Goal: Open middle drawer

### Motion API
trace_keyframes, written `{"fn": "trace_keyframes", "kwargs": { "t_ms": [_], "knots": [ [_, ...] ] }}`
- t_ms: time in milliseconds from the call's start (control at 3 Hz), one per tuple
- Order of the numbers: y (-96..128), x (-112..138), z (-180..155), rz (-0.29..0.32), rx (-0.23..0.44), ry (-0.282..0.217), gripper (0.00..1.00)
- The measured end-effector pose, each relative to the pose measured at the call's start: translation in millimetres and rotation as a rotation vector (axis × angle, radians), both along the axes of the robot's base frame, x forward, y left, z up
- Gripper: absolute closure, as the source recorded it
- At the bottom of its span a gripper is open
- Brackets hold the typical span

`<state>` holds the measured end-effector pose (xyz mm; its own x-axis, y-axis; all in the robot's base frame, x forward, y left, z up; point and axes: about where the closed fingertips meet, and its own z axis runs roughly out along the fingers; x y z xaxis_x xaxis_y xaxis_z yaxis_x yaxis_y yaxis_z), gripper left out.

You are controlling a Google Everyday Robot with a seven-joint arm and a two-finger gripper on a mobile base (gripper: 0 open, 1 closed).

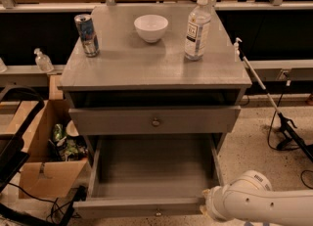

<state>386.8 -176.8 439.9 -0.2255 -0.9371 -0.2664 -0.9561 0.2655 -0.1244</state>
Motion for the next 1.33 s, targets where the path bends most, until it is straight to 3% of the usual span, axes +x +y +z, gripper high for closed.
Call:
{"fn": "trace_keyframes", "kwargs": {
  "t_ms": [1000,1333],
  "knots": [
    [0.4,-0.4,-0.5,0.001,0.0,0.001,0.07],
    [0.7,-0.7,-0.8,0.002,0.0,0.002,0.0]
  ]
}}
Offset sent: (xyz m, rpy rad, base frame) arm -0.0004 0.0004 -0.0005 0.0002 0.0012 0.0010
